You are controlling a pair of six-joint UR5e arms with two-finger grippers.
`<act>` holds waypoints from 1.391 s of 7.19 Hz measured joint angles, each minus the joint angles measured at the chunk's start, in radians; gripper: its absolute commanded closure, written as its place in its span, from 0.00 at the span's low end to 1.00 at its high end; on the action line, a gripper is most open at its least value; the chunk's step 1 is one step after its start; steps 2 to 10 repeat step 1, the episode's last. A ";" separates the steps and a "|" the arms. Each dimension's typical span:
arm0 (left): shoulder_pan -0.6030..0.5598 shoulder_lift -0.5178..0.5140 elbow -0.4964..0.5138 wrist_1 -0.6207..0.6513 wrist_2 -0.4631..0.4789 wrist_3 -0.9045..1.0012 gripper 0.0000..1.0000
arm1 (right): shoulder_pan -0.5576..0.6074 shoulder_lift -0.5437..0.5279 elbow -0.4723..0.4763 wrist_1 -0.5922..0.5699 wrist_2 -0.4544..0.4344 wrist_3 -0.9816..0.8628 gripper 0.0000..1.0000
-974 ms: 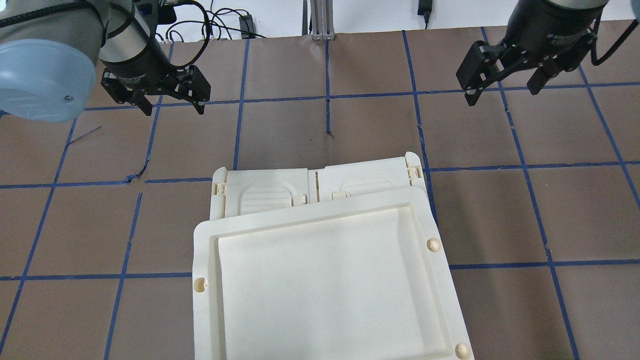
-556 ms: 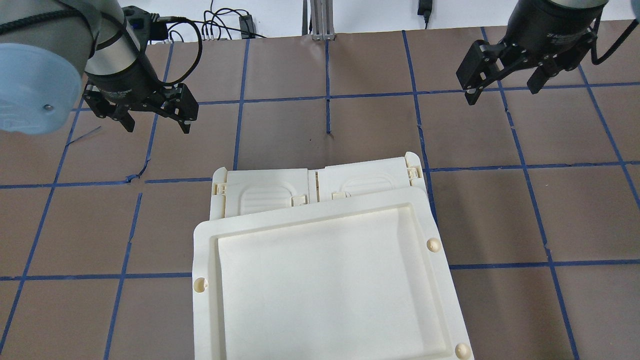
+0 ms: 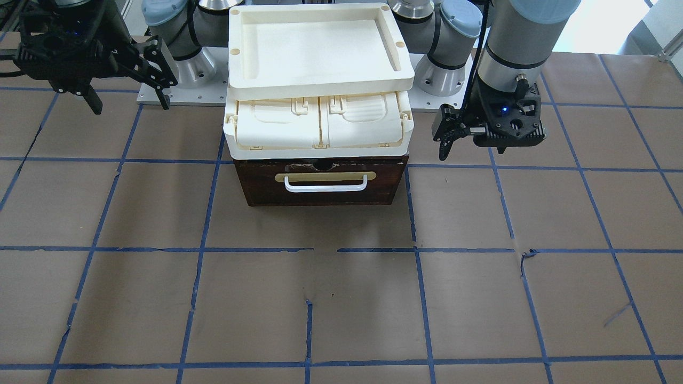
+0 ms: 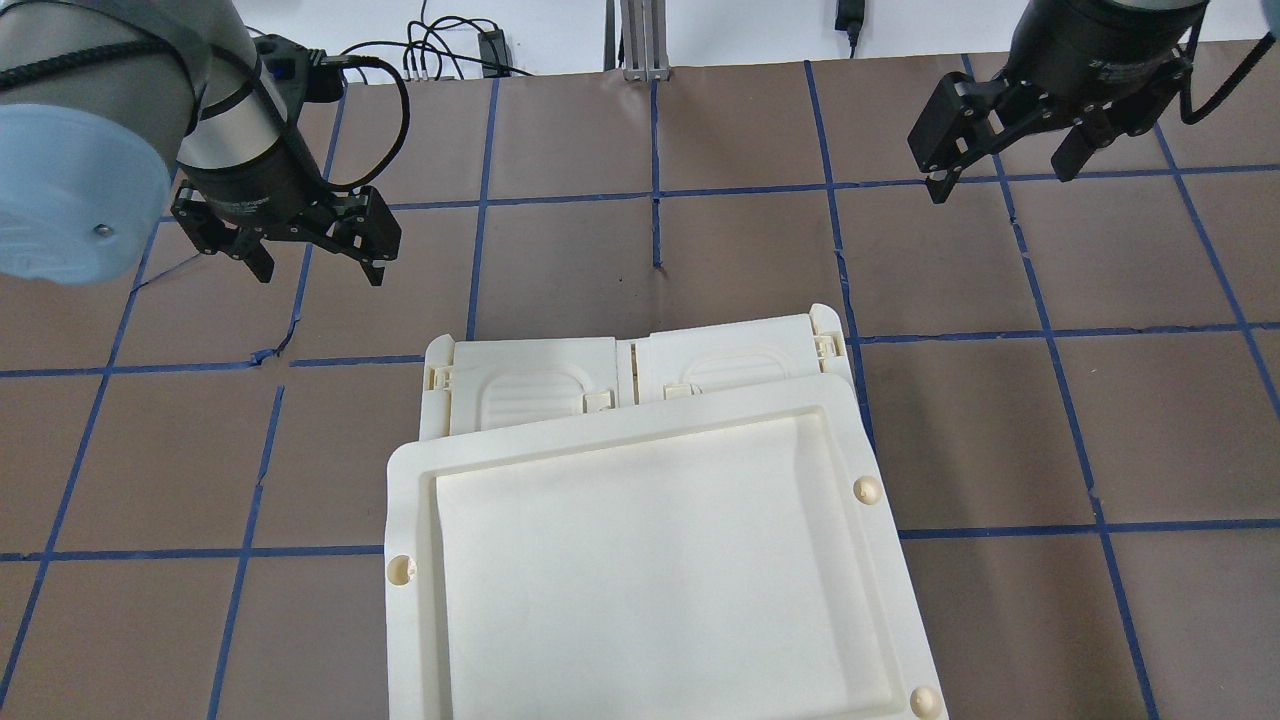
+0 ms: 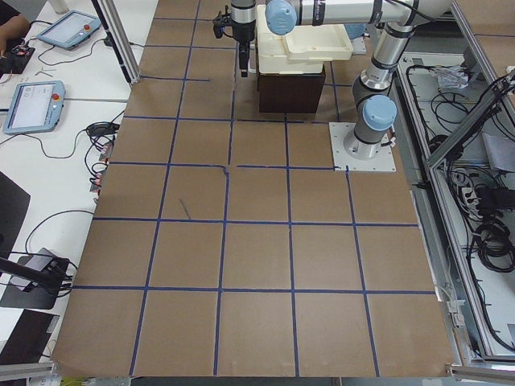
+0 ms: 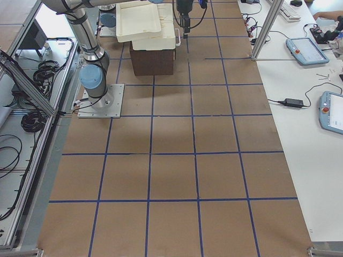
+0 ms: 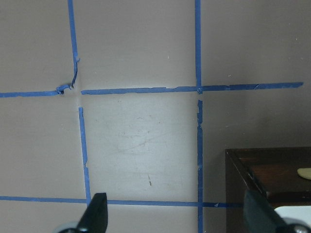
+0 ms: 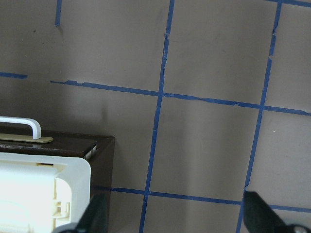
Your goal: Put scissors in drawer and close it
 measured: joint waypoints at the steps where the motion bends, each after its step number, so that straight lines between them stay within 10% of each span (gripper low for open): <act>1: -0.001 0.001 -0.008 0.000 -0.004 0.000 0.00 | 0.001 0.005 -0.012 -0.002 0.001 0.031 0.00; 10: -0.001 0.001 -0.008 0.000 -0.004 0.000 0.00 | 0.001 0.005 -0.012 -0.002 0.001 0.031 0.00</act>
